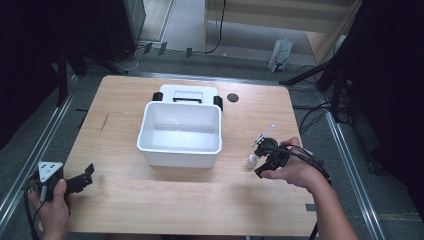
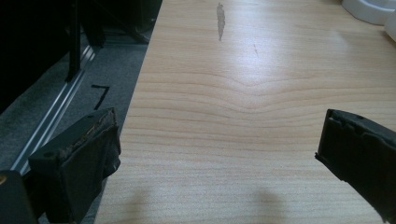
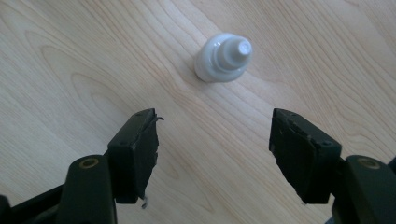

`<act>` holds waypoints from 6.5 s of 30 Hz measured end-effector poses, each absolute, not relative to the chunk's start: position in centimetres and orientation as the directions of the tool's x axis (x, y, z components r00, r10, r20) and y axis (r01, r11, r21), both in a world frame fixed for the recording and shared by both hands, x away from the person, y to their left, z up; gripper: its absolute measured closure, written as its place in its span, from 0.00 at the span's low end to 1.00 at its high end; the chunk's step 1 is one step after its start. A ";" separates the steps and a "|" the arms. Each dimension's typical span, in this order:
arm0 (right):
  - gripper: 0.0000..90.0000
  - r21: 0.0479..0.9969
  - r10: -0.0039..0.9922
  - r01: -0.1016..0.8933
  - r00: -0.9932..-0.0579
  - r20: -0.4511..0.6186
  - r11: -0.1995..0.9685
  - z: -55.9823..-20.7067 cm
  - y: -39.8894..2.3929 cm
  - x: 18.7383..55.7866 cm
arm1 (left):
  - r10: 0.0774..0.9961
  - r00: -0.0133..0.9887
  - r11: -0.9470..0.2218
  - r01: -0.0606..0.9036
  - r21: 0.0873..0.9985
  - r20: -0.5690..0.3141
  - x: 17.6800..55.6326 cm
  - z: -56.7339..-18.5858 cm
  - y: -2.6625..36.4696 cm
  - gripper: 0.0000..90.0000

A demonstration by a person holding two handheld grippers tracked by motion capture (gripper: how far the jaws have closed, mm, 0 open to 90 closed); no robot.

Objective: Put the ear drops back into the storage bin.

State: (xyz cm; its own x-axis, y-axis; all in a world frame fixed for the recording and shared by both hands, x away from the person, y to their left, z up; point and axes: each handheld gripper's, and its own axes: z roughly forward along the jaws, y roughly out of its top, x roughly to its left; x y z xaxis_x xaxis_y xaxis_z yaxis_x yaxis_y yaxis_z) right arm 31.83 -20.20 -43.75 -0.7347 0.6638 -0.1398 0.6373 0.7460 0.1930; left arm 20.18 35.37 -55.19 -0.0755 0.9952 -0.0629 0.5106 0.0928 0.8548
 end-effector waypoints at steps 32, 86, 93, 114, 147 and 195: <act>0.73 0.170 0.726 0.710 -0.685 -0.064 0.684 -45.0 -18.5 36.3 | 0.995 -0.067 0.096 0.522 0.848 -0.071 20.3 -55.2 35.5 0.00; 0.80 0.299 0.599 0.548 -0.793 -0.112 0.781 -35.4 -14.7 38.0 | 0.995 -0.064 0.099 0.526 0.845 -0.077 20.3 -55.2 35.6 0.00; 0.80 0.313 0.582 0.526 -0.804 -0.118 0.791 -33.9 -13.7 38.5 | 0.995 -0.063 0.098 0.528 0.844 -0.076 20.4 -55.2 35.6 0.00; 0.80 0.342 0.513 0.446 -0.848 -0.133 0.827 -31.0 -8.9 39.0 | 0.995 -0.062 0.103 0.534 0.839 -0.083 20.4 -55.2 35.6 0.00; 0.80 0.281 0.373 0.327 -0.918 -0.131 0.902 -34.9 -6.3 39.0 | 0.995 -0.062 0.102 0.537 0.838 -0.081 20.5 -55.2 35.6 0.00; 0.80 0.162 0.239 0.212 -0.956 -0.171 0.964 -41.9 -5.0 39.3 | 0.995 -0.056 0.097 0.539 0.837 -0.079 20.4 -55.2 35.6 0.00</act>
State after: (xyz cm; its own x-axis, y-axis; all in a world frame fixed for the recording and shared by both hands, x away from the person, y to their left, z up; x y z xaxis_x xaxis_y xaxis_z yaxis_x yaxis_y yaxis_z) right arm 39.33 -4.96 -41.86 -0.9559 0.2387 -0.1712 0.2117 0.9638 0.1621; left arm 20.43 35.55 -55.23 -0.0562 0.9953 -0.0791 0.5393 0.0969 0.8365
